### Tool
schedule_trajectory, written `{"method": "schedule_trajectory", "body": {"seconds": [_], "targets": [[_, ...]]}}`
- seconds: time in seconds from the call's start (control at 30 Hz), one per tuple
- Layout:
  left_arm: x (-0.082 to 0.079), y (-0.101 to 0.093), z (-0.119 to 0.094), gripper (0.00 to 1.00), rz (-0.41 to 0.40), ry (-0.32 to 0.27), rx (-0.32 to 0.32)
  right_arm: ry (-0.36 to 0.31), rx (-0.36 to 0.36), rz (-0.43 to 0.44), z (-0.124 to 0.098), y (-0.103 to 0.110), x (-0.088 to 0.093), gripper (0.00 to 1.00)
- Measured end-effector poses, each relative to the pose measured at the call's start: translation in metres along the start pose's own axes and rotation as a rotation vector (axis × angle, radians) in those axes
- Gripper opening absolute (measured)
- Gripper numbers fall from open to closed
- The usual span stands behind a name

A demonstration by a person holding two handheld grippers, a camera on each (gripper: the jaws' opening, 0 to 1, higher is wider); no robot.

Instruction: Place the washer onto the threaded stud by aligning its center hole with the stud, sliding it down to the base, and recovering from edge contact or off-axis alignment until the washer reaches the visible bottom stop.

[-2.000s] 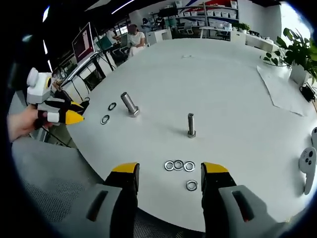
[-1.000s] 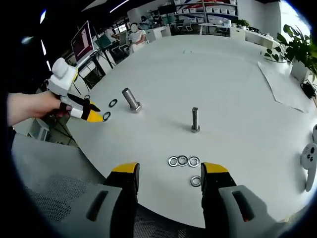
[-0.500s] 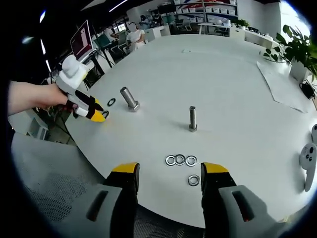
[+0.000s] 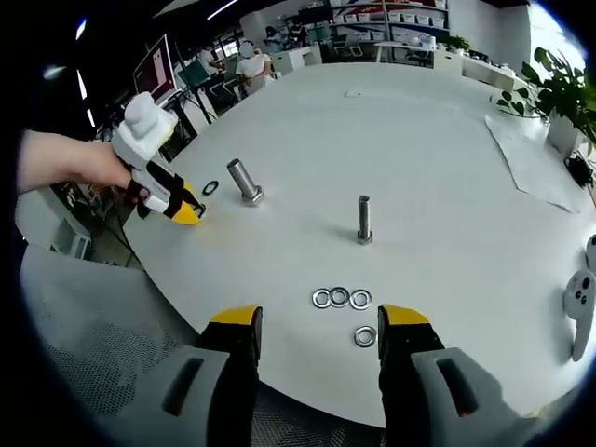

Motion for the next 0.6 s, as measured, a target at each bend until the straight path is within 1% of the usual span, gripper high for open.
{"method": "schedule_trajectory", "body": {"seconds": [0.03, 0.07, 0.13, 0.23, 0.3, 0.43, 0.53, 0.6], "targets": [[-0.0001, 0.0002, -0.0001, 0.25, -0.002, 0.002, 0.003, 0.001, -0.002, -0.002, 0.0004, 0.0001, 0.0003, 0.52], [-0.0002, 0.0014, -0.0006, 0.22, -0.004, 0.001, -0.002, 0.005, -0.007, -0.003, 0.0007, 0.0006, 0.0010, 0.52], [0.0007, 0.0029, -0.0007, 0.22, -0.076, -0.026, -0.013, 0.008, -0.007, -0.003, 0.0008, 0.0007, 0.0017, 0.52], [0.0011, 0.0031, 0.0002, 0.22, -0.019, -0.034, -0.008, 0.003, -0.006, 0.002, -0.0002, -0.0002, 0.0011, 0.52], [0.0018, 0.0041, -0.0002, 0.22, -0.026, -0.039, -0.003, 0.002, -0.006, 0.002, 0.0002, -0.0008, 0.0008, 0.52], [0.0021, 0.0027, -0.0012, 0.21, -0.002, -0.044, 0.001, 0.006, -0.005, 0.005, -0.0002, -0.0007, 0.0013, 0.52], [0.0044, 0.0040, -0.0015, 0.21, 0.018, -0.060, 0.013, 0.006, -0.006, 0.000, -0.0011, -0.0004, 0.0013, 0.52], [0.0070, 0.0059, -0.0024, 0.21, 0.028, -0.046, 0.014, 0.006, -0.005, -0.002, -0.0012, -0.0006, 0.0010, 0.52]]}}
Point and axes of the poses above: the point that each gripper's makers call its tool centre point, and the gripper's own axes: z roughly forward along the fingers, y roughly to its left, x roughly out of its underside, the point moved 7 cm from there along -z, roughly backward along the fingers, and after that the axes turned 11 degrees about -y, right-handed, at the moved point
